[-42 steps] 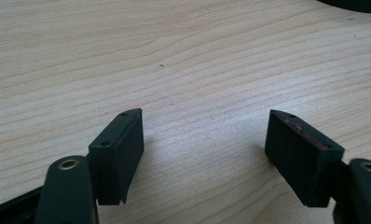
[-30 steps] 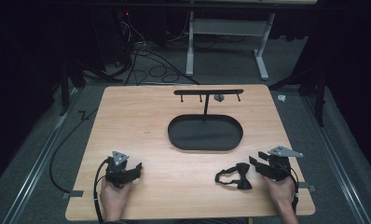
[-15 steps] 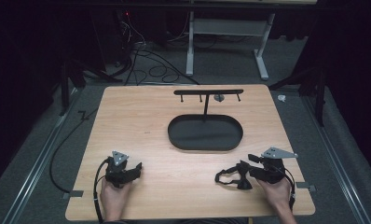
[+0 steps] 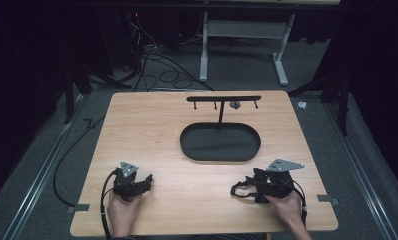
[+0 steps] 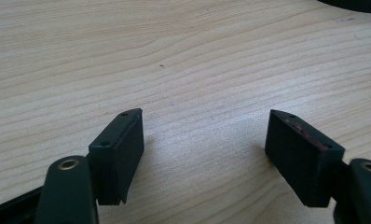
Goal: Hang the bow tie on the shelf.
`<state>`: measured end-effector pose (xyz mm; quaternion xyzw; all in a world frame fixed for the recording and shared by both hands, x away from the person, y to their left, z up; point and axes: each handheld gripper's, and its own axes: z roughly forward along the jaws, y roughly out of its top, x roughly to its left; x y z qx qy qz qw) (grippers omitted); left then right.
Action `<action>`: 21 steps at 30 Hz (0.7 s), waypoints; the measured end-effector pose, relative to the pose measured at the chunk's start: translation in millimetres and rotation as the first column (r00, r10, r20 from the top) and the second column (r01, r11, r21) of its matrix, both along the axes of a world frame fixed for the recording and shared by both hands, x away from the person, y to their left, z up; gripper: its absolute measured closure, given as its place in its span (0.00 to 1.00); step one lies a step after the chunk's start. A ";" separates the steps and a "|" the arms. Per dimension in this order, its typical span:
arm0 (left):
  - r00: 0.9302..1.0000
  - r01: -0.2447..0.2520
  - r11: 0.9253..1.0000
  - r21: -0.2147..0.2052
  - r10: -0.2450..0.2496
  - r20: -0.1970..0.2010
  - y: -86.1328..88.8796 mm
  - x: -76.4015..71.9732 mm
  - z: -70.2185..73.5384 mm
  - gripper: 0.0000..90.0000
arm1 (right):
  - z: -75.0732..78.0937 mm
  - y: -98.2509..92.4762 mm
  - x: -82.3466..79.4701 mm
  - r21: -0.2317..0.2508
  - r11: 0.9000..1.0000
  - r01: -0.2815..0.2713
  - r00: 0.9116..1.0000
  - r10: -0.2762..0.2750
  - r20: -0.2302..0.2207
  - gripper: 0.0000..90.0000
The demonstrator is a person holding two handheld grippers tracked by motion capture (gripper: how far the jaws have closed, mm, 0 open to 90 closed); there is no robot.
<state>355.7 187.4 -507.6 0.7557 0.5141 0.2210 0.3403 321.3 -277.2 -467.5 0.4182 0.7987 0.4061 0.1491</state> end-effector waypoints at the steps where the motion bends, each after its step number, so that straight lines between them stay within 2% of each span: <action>1: 1.000 0.000 1.000 0.000 0.000 0.000 0.0 0.0 0.0 0.32 | -0.2 1.3 -0.1 -0.003 1.000 -0.004 1.000 0.004 -0.004 0.60; 21: 1.000 0.000 1.000 -0.001 0.000 0.000 0.1 0.0 0.0 0.32 | -7.7 22.0 5.2 -0.051 0.996 -0.075 0.997 0.074 -0.021 0.61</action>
